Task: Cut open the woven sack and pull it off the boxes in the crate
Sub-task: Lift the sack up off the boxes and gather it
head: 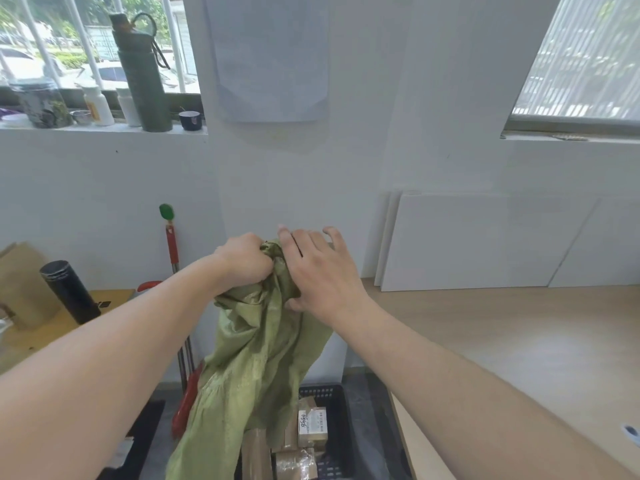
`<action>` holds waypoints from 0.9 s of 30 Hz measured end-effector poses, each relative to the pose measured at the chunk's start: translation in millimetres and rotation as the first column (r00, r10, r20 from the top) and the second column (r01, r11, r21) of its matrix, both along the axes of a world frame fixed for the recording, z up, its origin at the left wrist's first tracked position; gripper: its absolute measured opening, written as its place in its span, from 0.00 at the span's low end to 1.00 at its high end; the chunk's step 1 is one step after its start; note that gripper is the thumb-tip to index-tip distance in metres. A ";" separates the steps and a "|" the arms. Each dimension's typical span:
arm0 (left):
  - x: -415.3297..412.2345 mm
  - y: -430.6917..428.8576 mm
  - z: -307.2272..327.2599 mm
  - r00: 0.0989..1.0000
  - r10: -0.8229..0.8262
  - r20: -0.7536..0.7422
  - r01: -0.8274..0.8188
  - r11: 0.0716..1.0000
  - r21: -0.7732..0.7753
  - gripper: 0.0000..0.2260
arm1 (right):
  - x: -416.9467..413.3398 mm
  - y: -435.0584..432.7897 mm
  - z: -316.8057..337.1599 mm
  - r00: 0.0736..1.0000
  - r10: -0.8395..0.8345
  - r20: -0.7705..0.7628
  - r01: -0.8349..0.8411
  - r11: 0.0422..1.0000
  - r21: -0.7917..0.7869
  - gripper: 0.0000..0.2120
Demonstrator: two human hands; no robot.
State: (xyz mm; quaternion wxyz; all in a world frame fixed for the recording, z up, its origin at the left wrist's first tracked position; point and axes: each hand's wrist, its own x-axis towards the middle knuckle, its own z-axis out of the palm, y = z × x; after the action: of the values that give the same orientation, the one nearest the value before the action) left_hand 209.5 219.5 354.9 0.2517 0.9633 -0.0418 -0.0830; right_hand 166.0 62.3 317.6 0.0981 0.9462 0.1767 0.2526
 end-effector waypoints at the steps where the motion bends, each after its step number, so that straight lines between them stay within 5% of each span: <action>1: -1.7 -0.6 1.7 0.999 -0.009 -0.037 0.007 0.998 -0.062 0.05 | 1.3 1.9 -0.9 1.000 -0.026 0.014 0.026 1.000 0.010 0.51; 6: -13.8 0.3 5.2 0.988 -0.116 -0.106 0.099 0.983 -0.152 0.08 | 9.5 4.8 2.0 0.992 -0.037 0.123 0.029 0.997 0.067 0.14; 10: -13.7 6.7 2.7 0.962 -0.265 -0.071 0.258 0.961 -0.097 0.04 | 9.2 4.6 11.2 0.998 -0.047 0.038 0.044 0.996 0.081 0.13; 15: -26.5 7.6 4.8 0.939 -0.343 -0.019 0.343 0.939 0.007 0.26 | 7.5 5.7 14.7 0.971 -0.109 -0.212 0.144 0.976 0.160 0.08; 19: -34.2 4.9 2.5 0.911 -0.397 0.116 0.311 0.843 0.439 0.43 | 6.2 10.9 17.5 0.928 -0.137 -0.346 0.237 0.935 0.263 0.04; 22: -40.4 1.2 -9.8 0.848 -0.413 0.331 0.169 0.805 0.569 0.37 | 2.6 11.6 21.2 0.883 -0.155 -0.443 0.327 0.881 0.343 0.04; 27: -43.9 1.7 -20.9 0.825 -0.345 0.447 0.137 0.890 0.435 0.16 | -7.1 16.3 26.4 0.828 -0.129 -0.545 0.415 0.794 0.443 0.02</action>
State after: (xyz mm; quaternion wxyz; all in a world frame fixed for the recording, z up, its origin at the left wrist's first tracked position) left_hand 165.5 221.2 334.0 0.0248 0.9668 -0.2137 0.1379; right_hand 158.9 78.6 344.0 -0.1861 0.9818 -0.0266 0.0274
